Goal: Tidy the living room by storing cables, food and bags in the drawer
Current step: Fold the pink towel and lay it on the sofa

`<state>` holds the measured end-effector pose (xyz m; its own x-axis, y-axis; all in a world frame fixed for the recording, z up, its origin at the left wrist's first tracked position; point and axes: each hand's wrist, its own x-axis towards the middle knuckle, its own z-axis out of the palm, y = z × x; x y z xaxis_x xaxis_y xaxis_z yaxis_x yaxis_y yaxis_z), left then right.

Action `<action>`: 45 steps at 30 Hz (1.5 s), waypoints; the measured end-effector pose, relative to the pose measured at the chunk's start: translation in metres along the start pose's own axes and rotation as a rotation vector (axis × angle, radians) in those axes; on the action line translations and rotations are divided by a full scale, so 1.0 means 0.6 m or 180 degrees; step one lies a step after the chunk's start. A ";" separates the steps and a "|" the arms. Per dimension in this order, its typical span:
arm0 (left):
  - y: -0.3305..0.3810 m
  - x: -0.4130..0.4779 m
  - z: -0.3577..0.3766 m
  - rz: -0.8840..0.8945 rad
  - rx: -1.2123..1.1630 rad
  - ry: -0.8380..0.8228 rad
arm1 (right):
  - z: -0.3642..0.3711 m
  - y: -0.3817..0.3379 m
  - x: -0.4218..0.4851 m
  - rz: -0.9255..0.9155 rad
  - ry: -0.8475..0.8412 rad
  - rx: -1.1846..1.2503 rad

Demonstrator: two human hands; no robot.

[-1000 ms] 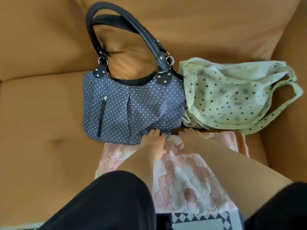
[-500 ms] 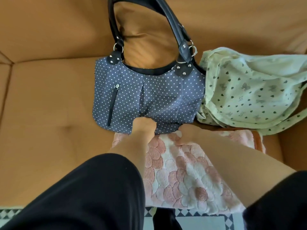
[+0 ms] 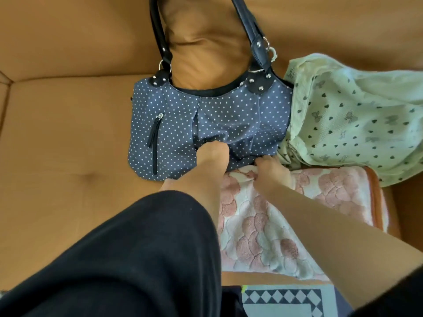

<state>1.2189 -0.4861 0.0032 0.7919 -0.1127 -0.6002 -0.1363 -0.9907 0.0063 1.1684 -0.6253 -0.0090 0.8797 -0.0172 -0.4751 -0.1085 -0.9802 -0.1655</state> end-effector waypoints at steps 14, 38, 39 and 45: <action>-0.110 -0.019 -0.068 0.0362 -0.0827 0.1975 | -0.147 -0.080 0.051 -0.2034 0.1830 -0.0650; -0.178 0.010 -0.249 0.1116 0.1986 0.0549 | -0.280 -0.203 0.098 -0.2023 0.0657 -0.2396; -0.178 0.003 -0.256 0.1136 0.1995 0.0709 | -0.291 -0.201 0.094 -0.1981 0.0744 -0.2350; -0.179 -0.037 -0.317 0.1234 0.1701 0.1623 | -0.349 -0.188 0.077 -0.1659 0.1263 -0.2227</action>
<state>1.3293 -0.3920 0.1681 0.7857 -0.5864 -0.1970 -0.6169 -0.7192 -0.3197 1.3182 -0.5566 0.1689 0.8459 0.5150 -0.1390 0.5291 -0.7769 0.3413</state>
